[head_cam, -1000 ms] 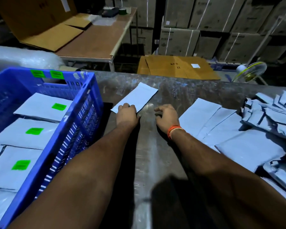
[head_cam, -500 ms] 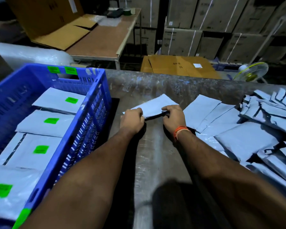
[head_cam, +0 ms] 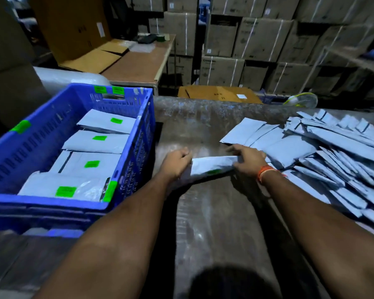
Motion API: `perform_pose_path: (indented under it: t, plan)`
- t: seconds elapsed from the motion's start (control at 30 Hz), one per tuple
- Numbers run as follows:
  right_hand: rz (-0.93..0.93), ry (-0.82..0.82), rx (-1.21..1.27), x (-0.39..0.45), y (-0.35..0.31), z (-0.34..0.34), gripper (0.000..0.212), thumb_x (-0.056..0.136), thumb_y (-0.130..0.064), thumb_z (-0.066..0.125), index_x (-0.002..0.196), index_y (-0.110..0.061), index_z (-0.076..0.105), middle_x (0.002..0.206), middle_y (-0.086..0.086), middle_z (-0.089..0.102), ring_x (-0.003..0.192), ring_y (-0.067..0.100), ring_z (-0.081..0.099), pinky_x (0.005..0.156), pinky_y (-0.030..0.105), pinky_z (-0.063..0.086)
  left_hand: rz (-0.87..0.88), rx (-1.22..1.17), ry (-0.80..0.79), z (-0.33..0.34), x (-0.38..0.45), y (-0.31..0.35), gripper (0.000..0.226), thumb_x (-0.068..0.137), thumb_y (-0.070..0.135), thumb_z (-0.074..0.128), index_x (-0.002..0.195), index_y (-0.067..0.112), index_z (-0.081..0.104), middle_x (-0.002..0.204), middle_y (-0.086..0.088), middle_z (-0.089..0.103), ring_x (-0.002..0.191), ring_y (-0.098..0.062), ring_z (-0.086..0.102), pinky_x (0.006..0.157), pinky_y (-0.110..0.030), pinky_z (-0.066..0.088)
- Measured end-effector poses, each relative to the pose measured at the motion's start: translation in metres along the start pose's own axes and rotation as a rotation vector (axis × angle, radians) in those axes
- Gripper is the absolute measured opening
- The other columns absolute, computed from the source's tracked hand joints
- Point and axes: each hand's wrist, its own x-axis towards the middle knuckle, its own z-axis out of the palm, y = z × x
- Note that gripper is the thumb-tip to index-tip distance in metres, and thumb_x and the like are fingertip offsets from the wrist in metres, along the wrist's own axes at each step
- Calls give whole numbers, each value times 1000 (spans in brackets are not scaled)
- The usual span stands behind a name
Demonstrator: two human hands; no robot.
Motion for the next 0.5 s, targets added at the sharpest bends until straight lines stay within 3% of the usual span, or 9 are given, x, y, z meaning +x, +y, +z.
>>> perform_pose_path:
  t: [0.07, 0.13, 0.2, 0.3, 0.4, 0.5]
  plan:
    - [-16, 13, 152, -20, -2, -10, 56, 73, -10, 71, 126, -26, 61, 118, -6, 67, 108, 19, 64, 96, 34, 48, -1, -51, 2, -4, -15, -1, 30, 77, 38, 47, 60, 14, 54, 65, -2, 59, 64, -16, 52, 63, -35, 41]
    - [0, 13, 254, -40, -4, -16, 56, 75, -4, 72, 127, -22, 59, 100, -5, 67, 87, 17, 64, 83, 32, 52, -8, -40, -9, -7, -33, -2, 30, 78, 37, 51, 60, 14, 54, 60, 2, 55, 63, -15, 51, 59, -33, 37]
    - [38, -25, 283, -62, -9, -15, 55, 78, -2, 70, 128, -21, 57, 80, -4, 61, 71, 14, 58, 66, 22, 44, -35, -14, -58, -2, -53, -9, 30, 80, 34, 56, 58, 13, 50, 54, 3, 49, 61, -15, 49, 54, -31, 33]
    - [144, -119, 175, -92, -12, 6, 55, 80, -7, 70, 131, -22, 56, 85, -1, 61, 82, 21, 59, 70, 24, 42, -66, 103, -127, 8, -80, -21, 28, 71, 38, 54, 64, 11, 58, 56, -2, 59, 60, -21, 58, 54, -34, 46]
    - [223, -61, 15, -120, -12, 40, 51, 80, -14, 67, 129, -18, 58, 112, 9, 68, 107, 30, 63, 91, 33, 50, -32, 405, -121, 21, -112, -25, 26, 83, 36, 50, 95, 20, 67, 96, -4, 70, 95, -25, 64, 82, -41, 55]
    - [198, 65, -38, -147, -23, 74, 49, 83, -18, 61, 132, -16, 58, 131, 12, 59, 124, 33, 51, 103, 39, 43, 158, 557, 62, 40, -150, -27, 35, 93, 35, 44, 124, 25, 57, 134, 0, 53, 127, -25, 45, 102, -43, 43]
